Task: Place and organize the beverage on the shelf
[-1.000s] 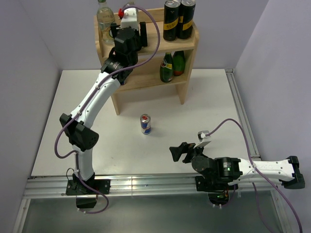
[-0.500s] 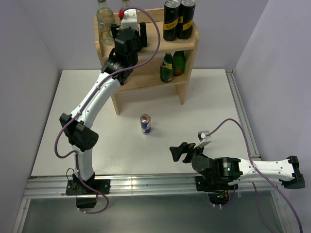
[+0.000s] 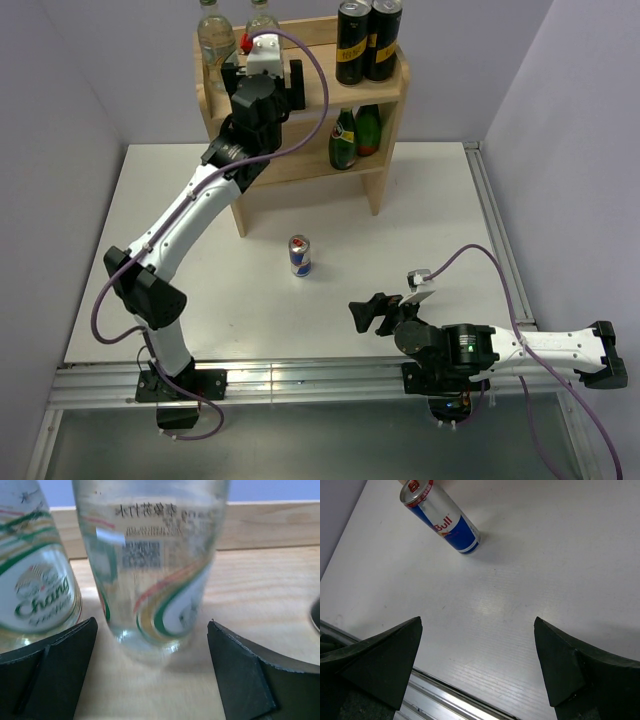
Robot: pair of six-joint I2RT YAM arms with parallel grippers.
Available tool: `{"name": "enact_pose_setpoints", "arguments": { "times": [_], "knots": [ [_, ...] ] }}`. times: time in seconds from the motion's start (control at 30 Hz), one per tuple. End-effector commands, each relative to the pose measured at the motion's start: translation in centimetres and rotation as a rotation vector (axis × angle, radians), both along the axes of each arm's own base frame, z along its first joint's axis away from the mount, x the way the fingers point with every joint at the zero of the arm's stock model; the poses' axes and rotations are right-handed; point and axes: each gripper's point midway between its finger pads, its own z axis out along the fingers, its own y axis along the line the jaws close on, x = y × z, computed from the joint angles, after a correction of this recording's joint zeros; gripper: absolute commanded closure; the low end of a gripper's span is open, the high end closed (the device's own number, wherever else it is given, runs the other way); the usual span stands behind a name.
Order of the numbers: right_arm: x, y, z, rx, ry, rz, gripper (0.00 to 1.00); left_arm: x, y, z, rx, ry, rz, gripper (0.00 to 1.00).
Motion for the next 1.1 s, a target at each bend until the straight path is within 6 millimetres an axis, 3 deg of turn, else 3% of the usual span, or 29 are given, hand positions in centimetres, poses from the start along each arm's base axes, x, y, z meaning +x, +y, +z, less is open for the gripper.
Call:
{"name": "enact_pose_setpoints", "arguments": {
  "times": [0.0, 0.33, 0.37, 0.4, 0.43, 0.47, 0.5, 0.53, 0.57, 0.6, 0.63, 0.7, 0.8, 0.93, 1.07],
  "knots": [
    [0.4, -0.4, 0.1, 0.016, -0.017, -0.04, 0.0, -2.3, 0.4, 0.3, -0.031, 0.006, 0.028, 0.01],
    [0.5, -0.4, 0.0, 0.012, -0.017, -0.045, 0.0, -6.1, -0.1, -1.1, -0.046, 0.053, 0.023, 0.01],
    [0.4, -0.4, 0.1, 0.012, -0.018, -0.045, 0.0, -6.6, -0.2, -2.2, -0.027, 0.078, 0.029, 0.01],
    [0.4, -0.4, 0.1, 0.01, -0.018, -0.044, 0.0, -8.3, 0.0, -1.7, -0.036, 0.068, 0.042, 0.01],
    [0.4, -0.4, 0.1, 0.013, -0.017, -0.044, 0.0, -9.1, -0.2, -3.5, -0.012, 0.094, 0.045, 0.01],
    [0.4, -0.4, 0.0, 0.01, -0.016, -0.043, 0.0, -10.8, 0.5, -2.7, -0.042, 0.077, 0.042, 0.01],
    [0.4, -0.4, 0.1, 0.013, -0.016, -0.043, 0.0, -12.2, -0.5, -3.5, -0.048, 0.089, 0.004, 0.01],
    [0.4, -0.4, 0.0, 0.012, -0.016, -0.043, 0.0, -13.1, -0.9, -6.2, -0.05, 0.13, -0.014, 0.01],
    [0.4, -0.4, 0.1, 0.012, -0.018, -0.042, 0.0, -14.6, -0.3, -6.5, -0.069, 0.144, -0.027, 0.01],
    [0.4, -0.4, 0.0, 0.011, -0.018, -0.04, 0.0, -15.9, -1.0, -7.6, -0.077, 0.161, -0.052, 0.01],
    [0.4, -0.4, 0.0, 0.009, -0.019, -0.042, 0.0, -16.7, -1.1, -10.6, -0.091, 0.204, -0.049, 0.01],
    [0.4, -0.3, 0.0, 0.009, -0.018, -0.042, 0.0, -19.1, -1.0, -12.5, -0.128, 0.231, -0.074, 0.01],
    [0.3, -0.3, 0.0, 0.006, -0.016, -0.038, 0.0, -22.0, -0.6, -18.6, -0.15, 0.269, -0.077, 0.01],
    [0.3, -0.3, -0.1, 0.006, -0.015, -0.04, 0.0, -24.3, -0.9, -21.8, -0.189, 0.319, -0.128, 0.01],
    [0.3, -0.3, -0.1, 0.001, -0.016, -0.042, 0.0, -24.8, -2.4, -25.9, -0.18, 0.362, -0.193, 0.01]
  ]
}}
